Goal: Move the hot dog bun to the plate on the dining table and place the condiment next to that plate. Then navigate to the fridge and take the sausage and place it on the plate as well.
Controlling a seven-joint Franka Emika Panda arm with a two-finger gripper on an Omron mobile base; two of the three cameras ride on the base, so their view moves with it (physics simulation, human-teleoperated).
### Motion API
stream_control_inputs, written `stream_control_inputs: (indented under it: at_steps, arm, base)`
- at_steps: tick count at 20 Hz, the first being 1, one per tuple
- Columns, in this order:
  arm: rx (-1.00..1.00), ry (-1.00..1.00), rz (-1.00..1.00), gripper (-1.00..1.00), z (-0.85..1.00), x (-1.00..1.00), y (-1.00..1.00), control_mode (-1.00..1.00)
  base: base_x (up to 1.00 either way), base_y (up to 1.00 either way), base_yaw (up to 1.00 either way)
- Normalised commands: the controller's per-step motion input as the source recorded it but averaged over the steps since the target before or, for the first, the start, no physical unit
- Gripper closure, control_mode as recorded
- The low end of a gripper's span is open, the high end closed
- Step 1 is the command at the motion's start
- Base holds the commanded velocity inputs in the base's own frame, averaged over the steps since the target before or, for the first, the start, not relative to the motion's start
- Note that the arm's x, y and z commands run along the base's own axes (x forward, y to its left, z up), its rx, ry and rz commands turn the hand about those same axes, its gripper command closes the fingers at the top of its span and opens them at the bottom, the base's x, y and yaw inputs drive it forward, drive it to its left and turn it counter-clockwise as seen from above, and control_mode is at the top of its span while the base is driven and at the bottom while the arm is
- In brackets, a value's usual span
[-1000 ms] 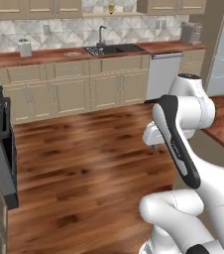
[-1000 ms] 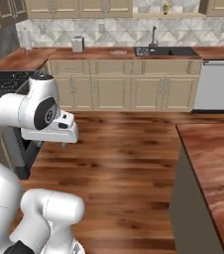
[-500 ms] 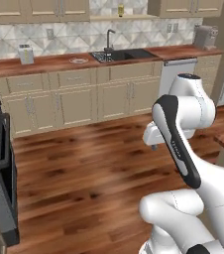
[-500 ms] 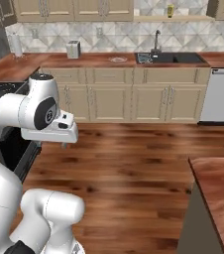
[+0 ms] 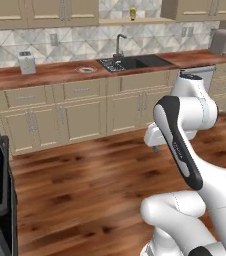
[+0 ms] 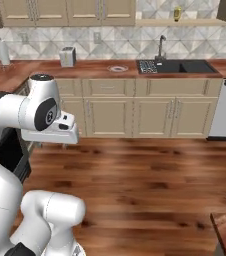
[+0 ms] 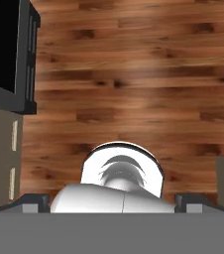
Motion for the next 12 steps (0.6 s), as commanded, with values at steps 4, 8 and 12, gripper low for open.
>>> stream_control_inputs:
  at_steps: [4, 8, 12]
  arm:
    - [0.00, 0.00, 0.00, -1.00, 0.00, 0.00, 0.00, 1.00]
    - [0.00, 0.00, 0.00, -1.00, 0.00, 0.00, 0.00, 1.00]
    - [0.00, 0.00, 0.00, -1.00, 0.00, 0.00, 0.00, 1.00]
  base:
    - [1.00, 0.02, -0.14]
    - [1.00, 0.00, -0.21]
    - [1.00, 0.00, -0.23]
